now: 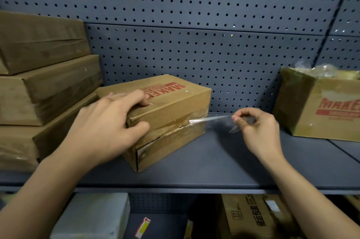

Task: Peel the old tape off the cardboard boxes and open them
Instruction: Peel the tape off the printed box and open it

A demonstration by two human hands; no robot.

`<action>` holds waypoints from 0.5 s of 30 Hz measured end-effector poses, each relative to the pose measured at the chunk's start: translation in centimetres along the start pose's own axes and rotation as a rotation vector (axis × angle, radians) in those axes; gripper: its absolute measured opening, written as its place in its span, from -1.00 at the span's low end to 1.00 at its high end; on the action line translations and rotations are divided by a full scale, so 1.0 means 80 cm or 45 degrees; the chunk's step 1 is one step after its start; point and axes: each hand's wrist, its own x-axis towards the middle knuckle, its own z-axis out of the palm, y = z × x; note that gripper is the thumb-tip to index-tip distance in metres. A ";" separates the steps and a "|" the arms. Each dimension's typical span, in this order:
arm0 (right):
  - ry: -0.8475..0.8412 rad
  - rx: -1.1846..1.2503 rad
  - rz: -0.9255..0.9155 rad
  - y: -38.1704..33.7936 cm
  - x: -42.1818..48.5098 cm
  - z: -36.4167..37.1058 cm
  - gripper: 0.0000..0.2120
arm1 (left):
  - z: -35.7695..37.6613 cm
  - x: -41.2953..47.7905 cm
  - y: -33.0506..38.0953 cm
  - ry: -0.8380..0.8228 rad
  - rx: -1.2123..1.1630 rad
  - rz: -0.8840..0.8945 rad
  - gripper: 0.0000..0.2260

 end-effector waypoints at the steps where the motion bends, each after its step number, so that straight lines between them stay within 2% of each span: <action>1: 0.013 0.028 0.031 0.001 0.003 -0.003 -0.81 | 0.000 -0.001 -0.004 0.005 0.004 0.007 -0.59; 4: 0.049 0.021 0.080 0.004 0.005 -0.007 -0.85 | -0.002 -0.007 -0.011 0.000 0.021 0.017 -0.57; 8: 0.139 0.049 0.149 0.008 0.007 -0.010 -0.85 | -0.007 -0.008 -0.014 -0.006 0.042 -0.023 -0.67; 11: 0.094 0.062 0.131 0.002 0.003 -0.008 -0.87 | -0.008 -0.001 -0.007 -0.036 0.111 -0.052 -0.78; 15: -0.031 0.318 0.164 -0.008 -0.004 -0.003 -0.85 | -0.004 0.006 0.010 0.002 0.252 -0.056 -0.79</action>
